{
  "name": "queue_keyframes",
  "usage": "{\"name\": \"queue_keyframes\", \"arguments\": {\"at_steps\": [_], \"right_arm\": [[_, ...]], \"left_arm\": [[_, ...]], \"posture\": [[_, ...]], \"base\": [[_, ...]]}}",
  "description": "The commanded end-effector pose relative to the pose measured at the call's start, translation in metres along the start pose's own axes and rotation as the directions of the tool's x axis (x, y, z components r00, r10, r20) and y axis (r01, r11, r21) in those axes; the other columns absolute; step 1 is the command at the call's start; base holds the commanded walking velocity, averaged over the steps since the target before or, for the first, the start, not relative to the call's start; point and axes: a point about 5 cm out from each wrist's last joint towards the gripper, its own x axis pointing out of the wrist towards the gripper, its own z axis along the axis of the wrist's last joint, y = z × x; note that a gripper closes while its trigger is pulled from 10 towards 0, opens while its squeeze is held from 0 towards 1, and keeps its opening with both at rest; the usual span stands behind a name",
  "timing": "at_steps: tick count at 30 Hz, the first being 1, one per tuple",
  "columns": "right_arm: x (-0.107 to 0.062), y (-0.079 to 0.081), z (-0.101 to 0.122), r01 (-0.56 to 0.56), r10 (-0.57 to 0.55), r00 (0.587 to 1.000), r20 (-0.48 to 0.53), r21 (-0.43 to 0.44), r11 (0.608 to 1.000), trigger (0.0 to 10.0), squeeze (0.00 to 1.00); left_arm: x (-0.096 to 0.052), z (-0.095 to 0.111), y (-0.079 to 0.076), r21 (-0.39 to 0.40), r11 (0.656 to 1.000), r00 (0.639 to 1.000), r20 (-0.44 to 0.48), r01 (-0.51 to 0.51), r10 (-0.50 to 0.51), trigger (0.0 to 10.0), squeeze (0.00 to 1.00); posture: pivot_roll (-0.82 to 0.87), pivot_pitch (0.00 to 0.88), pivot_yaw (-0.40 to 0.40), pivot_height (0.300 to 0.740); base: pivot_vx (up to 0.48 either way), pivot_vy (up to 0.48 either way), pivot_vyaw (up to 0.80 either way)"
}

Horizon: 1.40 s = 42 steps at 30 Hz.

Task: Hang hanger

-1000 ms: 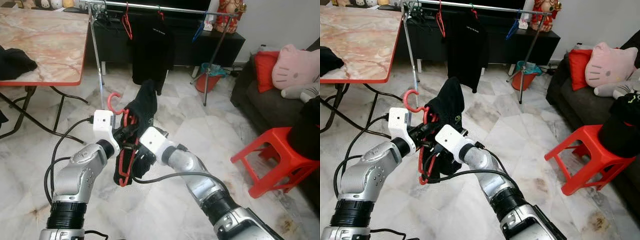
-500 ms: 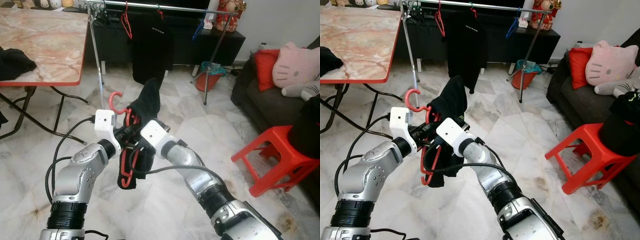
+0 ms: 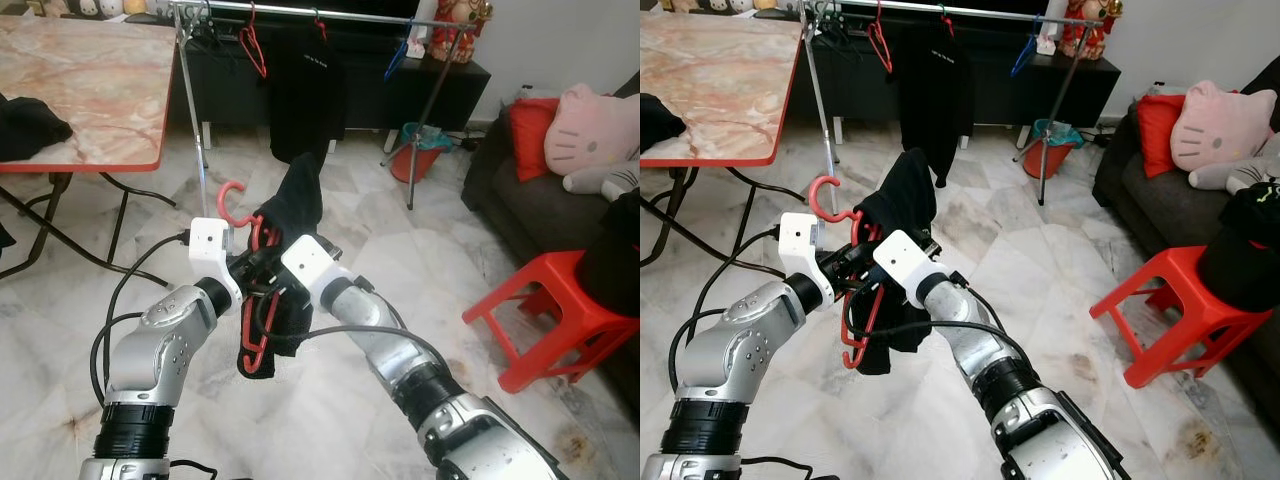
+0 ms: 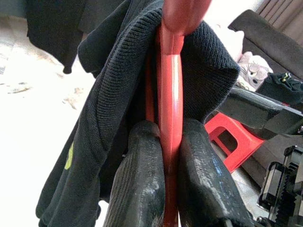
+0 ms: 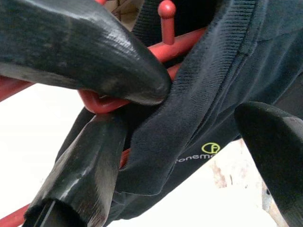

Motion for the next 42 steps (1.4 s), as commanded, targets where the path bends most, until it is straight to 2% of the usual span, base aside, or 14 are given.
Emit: {"name": "queue_keyframes", "arguments": {"at_steps": [1,5,11,15,19,20,21,22,23,24,42], "right_arm": [[0.001,-0.011,0.002,0.061,-0.062,0.998,0.008,0.035,0.998,10.0,0.00],[0.002,-0.021,0.000,0.136,-0.134,0.991,-0.023,0.063,0.989,10.0,0.00],[0.002,-0.024,0.000,0.163,-0.162,0.987,-0.023,0.088,0.983,10.0,0.00],[0.003,-0.021,0.000,0.145,-0.144,0.989,-0.020,0.093,0.985,10.0,0.00],[0.004,-0.011,-0.001,0.075,-0.073,0.997,-0.024,0.098,0.992,10.0,0.00],[0.004,-0.009,-0.001,0.061,-0.059,0.998,-0.025,0.094,0.994,9.7,0.00],[0.004,-0.007,-0.002,0.049,-0.047,0.999,-0.026,0.095,0.994,8.7,0.00],[0.004,-0.005,-0.002,0.036,-0.034,0.999,-0.027,0.096,0.995,4.0,0.00],[0.004,-0.005,-0.002,0.037,-0.035,0.999,-0.021,0.089,0.995,1.1,0.00],[0.004,-0.004,-0.001,0.028,-0.028,1.000,-0.010,0.093,0.995,0.0,0.00],[0.004,-0.006,-0.001,0.031,-0.030,1.000,-0.007,0.087,0.996,0.0,0.00]], "left_arm": [[0.000,0.008,-0.009,0.006,0.999,0.998,0.044,0.045,-0.045,10.0,0.00],[0.000,0.007,-0.010,0.005,0.999,0.998,0.044,0.045,-0.046,10.0,0.00],[0.001,0.006,-0.010,0.008,0.999,0.998,0.041,0.043,-0.044,10.0,0.00],[0.001,0.005,-0.010,0.009,0.999,0.998,0.040,0.043,-0.044,10.0,0.00],[0.001,0.003,-0.010,0.014,0.999,0.999,0.033,0.041,-0.042,10.0,0.00],[0.001,0.003,-0.010,0.015,0.999,0.999,0.033,0.041,-0.042,10.0,0.00],[0.001,0.003,-0.010,0.016,0.999,0.999,0.032,0.041,-0.042,10.0,0.00],[0.001,0.003,-0.010,0.017,0.999,0.999,0.032,0.040,-0.041,10.0,0.00],[0.001,0.003,-0.010,0.018,0.999,0.999,0.031,0.039,-0.040,10.0,0.00],[0.001,0.003,-0.010,0.021,0.999,0.999,0.030,0.038,-0.038,10.0,0.00],[0.002,0.003,-0.011,0.028,0.999,0.999,0.034,0.041,-0.042,10.0,0.00]], "posture": [[0.13,0.052,-0.157,0.740],[0.13,0.052,-0.157,0.740],[0.13,0.054,-0.158,0.740],[0.13,0.054,-0.158,0.740],[0.13,0.054,-0.158,0.740],[0.13,0.054,-0.158,0.740],[0.13,0.054,-0.158,0.740],[0.13,0.054,-0.158,0.740],[0.13,0.054,-0.158,0.740],[0.13,0.054,-0.158,0.740],[0.13,0.051,-0.164,0.740]], "base": [[0.000,0.000,0.00],[0.000,0.000,0.00],[0.000,0.000,0.00],[0.000,0.000,0.00],[0.000,0.000,0.00],[0.000,0.000,0.00],[0.000,0.000,0.00],[0.000,0.000,0.00],[0.000,0.000,0.00],[0.000,0.000,0.00],[0.000,0.000,0.00]]}}
